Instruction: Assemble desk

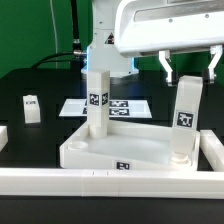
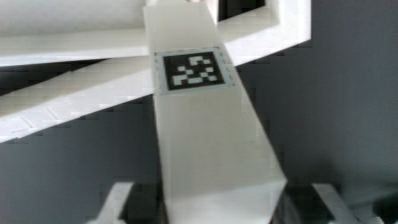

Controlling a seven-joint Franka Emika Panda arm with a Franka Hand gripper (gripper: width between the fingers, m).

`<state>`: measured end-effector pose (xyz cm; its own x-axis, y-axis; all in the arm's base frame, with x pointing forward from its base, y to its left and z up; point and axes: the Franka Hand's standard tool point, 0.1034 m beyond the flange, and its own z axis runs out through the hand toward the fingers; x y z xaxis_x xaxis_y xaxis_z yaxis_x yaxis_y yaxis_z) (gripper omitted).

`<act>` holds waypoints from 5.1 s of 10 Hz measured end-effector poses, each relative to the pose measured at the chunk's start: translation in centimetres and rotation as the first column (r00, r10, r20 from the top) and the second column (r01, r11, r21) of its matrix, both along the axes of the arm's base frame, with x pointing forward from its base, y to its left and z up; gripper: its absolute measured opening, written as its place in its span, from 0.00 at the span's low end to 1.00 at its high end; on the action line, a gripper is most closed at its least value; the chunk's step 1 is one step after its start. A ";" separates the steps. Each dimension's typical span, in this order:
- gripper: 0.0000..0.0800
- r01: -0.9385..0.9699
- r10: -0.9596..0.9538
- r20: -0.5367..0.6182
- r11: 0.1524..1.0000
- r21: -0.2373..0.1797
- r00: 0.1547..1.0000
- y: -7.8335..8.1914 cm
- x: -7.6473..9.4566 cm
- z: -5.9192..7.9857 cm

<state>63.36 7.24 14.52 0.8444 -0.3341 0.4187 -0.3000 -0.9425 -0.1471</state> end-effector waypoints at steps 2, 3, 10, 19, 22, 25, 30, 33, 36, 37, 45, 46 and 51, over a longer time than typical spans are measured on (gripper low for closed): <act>0.37 0.000 0.000 -0.002 1.000 -0.001 1.000 0.0 0.0 -0.1; 0.37 -0.002 0.002 -0.003 1.000 -0.002 1.000 0.1 -0.1 -0.3; 0.38 -0.008 0.009 0.044 1.000 -0.018 0.999 0.2 0.1 -0.6; 0.81 -0.030 0.030 0.035 0.999 -0.013 0.999 -0.6 0.5 2.2; 0.81 -0.029 0.029 -0.007 1.000 0.001 1.000 -0.7 0.3 2.5; 0.81 -0.026 0.031 -0.198 0.999 0.031 0.980 -1.2 -0.5 0.8; 0.81 -0.010 0.041 -0.456 0.997 0.070 0.889 -2.8 -0.6 0.8; 0.81 -0.099 0.076 -0.493 0.995 -0.020 0.867 -1.5 -0.2 0.6; 0.81 -0.076 0.052 -0.492 0.997 -0.027 0.869 0.5 0.1 0.2; 0.81 -0.079 0.057 -0.488 0.997 -0.025 0.871 1.0 0.3 0.4; 0.79 -0.074 0.050 -0.462 0.997 -0.034 0.885 0.1 0.1 -1.5; 0.79 -0.074 0.050 -0.458 0.997 -0.035 0.887 0.1 0.1 -1.7; 0.36 -0.073 0.049 -0.458 0.997 -0.035 0.888 0.1 0.1 -1.7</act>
Offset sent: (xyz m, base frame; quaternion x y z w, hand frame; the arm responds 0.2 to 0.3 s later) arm -0.0074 0.0014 -0.0070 -0.0039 0.0128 0.0004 0.9999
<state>63.49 7.31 12.87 0.9642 -0.2651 -0.0028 -0.2647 -0.9635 0.0394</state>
